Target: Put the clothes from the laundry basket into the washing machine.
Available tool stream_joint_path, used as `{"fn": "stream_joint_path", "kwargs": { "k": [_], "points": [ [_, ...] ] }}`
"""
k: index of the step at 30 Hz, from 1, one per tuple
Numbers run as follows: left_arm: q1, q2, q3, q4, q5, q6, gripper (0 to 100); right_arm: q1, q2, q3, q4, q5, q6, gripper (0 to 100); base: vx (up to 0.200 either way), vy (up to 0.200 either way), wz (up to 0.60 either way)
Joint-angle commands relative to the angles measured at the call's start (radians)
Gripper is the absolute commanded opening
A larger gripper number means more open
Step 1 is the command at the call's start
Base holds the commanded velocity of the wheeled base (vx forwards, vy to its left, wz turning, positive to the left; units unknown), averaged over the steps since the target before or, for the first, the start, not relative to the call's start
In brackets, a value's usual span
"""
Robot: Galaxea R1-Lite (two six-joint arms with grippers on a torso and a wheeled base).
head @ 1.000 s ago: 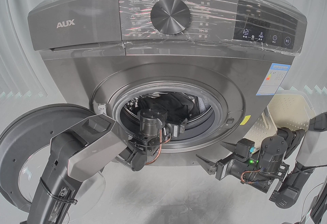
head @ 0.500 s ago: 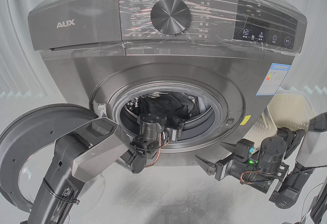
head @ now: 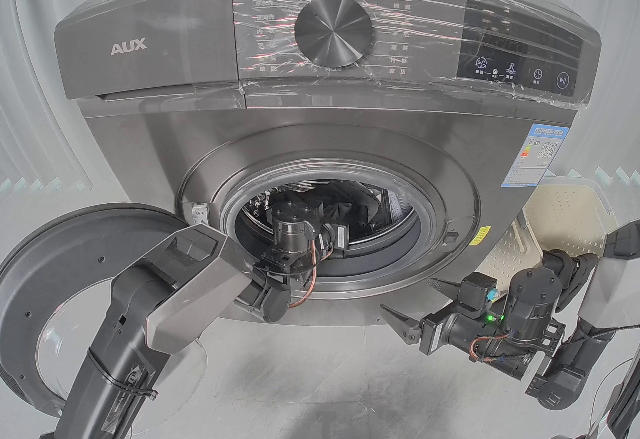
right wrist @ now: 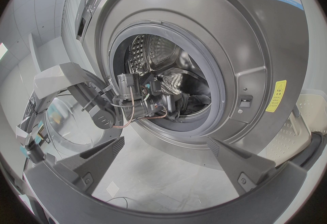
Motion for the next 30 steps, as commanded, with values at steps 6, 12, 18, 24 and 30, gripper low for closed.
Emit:
{"fn": "stream_joint_path", "kwargs": {
  "k": [6, 12, 18, 24, 30],
  "points": [
    [0.058, 0.101, -0.295, 0.006, 0.046, -0.007, 0, 0.005, 0.000, -0.003, -0.001, 0.000, 0.001, 100, 0.000, 0.000, 0.00],
    [0.062, 0.133, -0.344, 0.009, 0.048, -0.007, 0, 0.007, 0.000, -0.004, -0.001, 0.000, 0.001, 100, 0.000, 0.000, 0.00],
    [0.058, 0.133, -0.341, 0.011, 0.046, -0.009, 100, 0.005, 0.002, -0.006, -0.001, 0.000, 0.001, 100, 0.000, 0.000, 0.00],
    [0.048, 0.127, -0.324, 0.009, 0.048, -0.047, 100, 0.005, 0.003, -0.003, -0.001, 0.000, 0.001, 100, 0.000, 0.000, 0.00],
    [0.035, 0.090, -0.255, 0.005, 0.048, -0.047, 100, 0.005, 0.002, -0.003, -0.001, 0.000, 0.001, 100, 0.000, 0.000, 0.00]
  ]
}}
